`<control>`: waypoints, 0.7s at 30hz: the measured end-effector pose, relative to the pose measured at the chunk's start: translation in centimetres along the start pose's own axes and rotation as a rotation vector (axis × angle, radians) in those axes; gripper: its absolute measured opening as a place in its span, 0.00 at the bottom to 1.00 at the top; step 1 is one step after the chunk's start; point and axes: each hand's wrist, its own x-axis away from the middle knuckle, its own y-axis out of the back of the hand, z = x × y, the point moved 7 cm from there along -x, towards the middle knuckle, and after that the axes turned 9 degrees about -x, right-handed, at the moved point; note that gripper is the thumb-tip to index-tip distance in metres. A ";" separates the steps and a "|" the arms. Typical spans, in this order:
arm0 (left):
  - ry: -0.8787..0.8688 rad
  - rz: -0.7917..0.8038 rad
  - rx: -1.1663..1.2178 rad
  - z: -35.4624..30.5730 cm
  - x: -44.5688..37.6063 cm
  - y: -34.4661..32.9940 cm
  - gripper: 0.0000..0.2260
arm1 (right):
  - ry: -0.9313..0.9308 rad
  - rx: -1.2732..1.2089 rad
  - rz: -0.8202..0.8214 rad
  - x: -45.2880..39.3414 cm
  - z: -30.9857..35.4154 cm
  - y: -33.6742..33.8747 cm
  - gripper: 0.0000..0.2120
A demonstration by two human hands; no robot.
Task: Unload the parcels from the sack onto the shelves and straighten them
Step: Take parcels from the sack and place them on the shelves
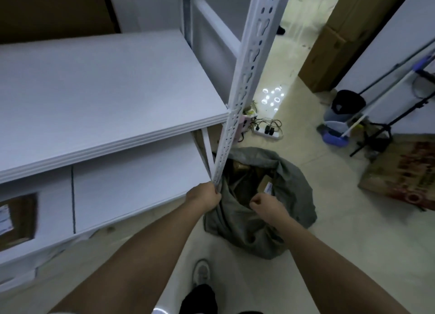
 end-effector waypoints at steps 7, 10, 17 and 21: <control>0.086 0.027 0.070 -5.4 -4.0 -2.5 0.14 | -0.009 0.039 0.079 -5.9 -6.2 4.4 0.15; 0.171 0.049 0.104 -7.5 -6.0 -4.7 0.15 | 0.015 0.129 0.153 -9.5 -8.6 5.5 0.10; 0.297 0.058 0.180 -12.5 -11.2 -11.9 0.15 | 0.102 0.261 0.311 -18.7 -15.1 4.6 0.08; 0.235 0.107 0.047 -14.8 -15.5 -17.9 0.16 | 0.110 0.287 0.315 -23.9 -20.3 1.5 0.10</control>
